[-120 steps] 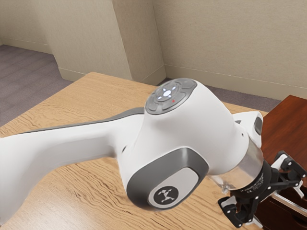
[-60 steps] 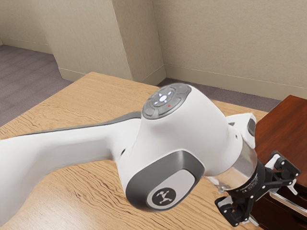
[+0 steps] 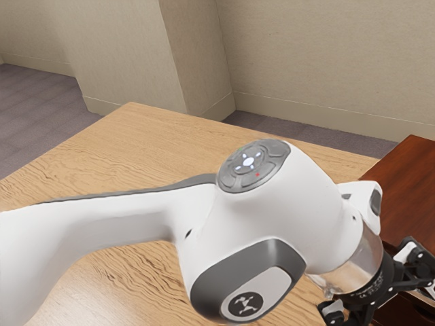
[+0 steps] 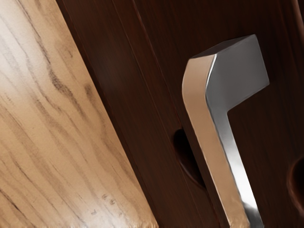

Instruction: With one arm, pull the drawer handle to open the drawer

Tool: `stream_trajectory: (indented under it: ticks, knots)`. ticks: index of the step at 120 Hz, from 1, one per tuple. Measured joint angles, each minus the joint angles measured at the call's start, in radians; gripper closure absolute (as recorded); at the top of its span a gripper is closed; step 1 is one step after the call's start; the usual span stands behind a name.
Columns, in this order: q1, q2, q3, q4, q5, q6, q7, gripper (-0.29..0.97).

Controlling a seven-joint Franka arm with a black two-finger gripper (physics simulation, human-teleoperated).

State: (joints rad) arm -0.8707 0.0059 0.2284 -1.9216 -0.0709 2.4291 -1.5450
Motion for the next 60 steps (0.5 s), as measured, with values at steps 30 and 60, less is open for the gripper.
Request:
stream_trajectory:
  ticks: [30, 60]
  knots:
    - [-0.013, 0.015, -0.001, 0.018, 0.000, 0.010, -0.001, 0.00]
    - [-0.012, 0.017, 0.004, 0.014, 0.001, 0.013, -0.002, 0.00]
